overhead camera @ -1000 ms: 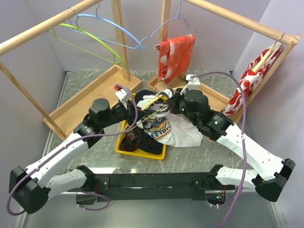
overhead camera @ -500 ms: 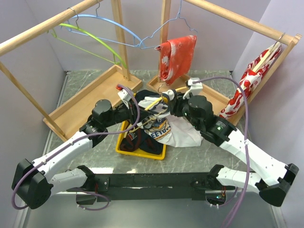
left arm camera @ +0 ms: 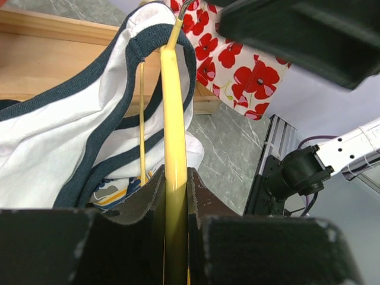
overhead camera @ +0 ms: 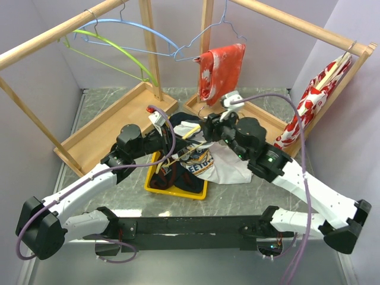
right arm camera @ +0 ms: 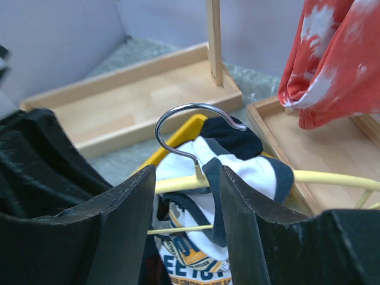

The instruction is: Place the tank top on the hanger

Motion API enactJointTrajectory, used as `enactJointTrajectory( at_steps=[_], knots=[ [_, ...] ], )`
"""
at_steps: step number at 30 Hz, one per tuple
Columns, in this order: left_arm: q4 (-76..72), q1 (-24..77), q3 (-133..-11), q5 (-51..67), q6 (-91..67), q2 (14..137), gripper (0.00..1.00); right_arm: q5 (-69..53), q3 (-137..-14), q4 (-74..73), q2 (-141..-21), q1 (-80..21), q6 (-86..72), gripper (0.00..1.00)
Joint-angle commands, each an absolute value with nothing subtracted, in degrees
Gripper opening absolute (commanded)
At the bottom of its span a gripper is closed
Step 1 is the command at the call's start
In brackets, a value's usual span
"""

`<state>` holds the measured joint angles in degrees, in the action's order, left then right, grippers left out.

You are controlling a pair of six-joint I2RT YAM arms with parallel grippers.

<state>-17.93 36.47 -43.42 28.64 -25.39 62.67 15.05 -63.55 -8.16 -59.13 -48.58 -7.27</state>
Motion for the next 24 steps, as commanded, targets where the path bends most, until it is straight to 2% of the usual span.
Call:
enactJointTrajectory(
  at_steps=[1, 7, 10, 12, 14, 15, 16, 18, 23, 24],
  knots=[
    [-20.04, 36.65, -47.37, 30.41, -25.75, 61.79, 0.01, 18.37, -66.53, -4.75, -62.22, -49.13, -2.29, 0.56],
    [-19.16, 36.65, -48.16, 31.11, -25.49, 61.35, 0.01, 18.54, -67.41, -3.26, -64.86, -49.13, -1.32, 0.55],
    [-19.07, 36.65, -49.13, 31.73, -26.63, 61.87, 0.01, 19.42, -66.89, -2.64, -65.39, -49.22, -2.54, 0.49],
    [-19.25, 36.65, -49.57, 32.52, -27.42, 61.7, 0.01, 20.82, -66.36, -1.76, -65.04, -49.13, -3.25, 0.42],
    [-18.64, 36.74, -50.01, 32.78, -27.25, 61.52, 0.01, 21.36, -65.31, -0.27, -64.43, -49.13, -3.87, 0.3],
    [-17.76, 36.74, -50.1, 32.78, -26.99, 61.26, 0.01, 22.23, -64.95, -0.18, -63.81, -49.22, -3.78, 0.24],
    [-17.14, 36.74, -50.01, 32.7, -26.63, 61.17, 0.01, 22.85, -64.08, -0.18, -63.55, -49.22, -3.69, 0.11],
    [-16.79, 36.74, -49.4, 32.43, -26.1, 61.35, 0.01, 24.16, -63.11, 2.63, -63.2, -49.13, -3.17, 0.0],
    [-20.38, 36.74, -47.99, 32.25, -28.21, 62.93, 0.12, 26.27, -59.16, 7.28, -62.49, -49.22, -0.71, 0.0],
    [-20.65, 36.74, -47.99, 32.17, -28.39, 63.63, 0.24, 26.8, -58.54, 7.64, -62.32, -49.22, -0.53, 0.0]
  ],
)
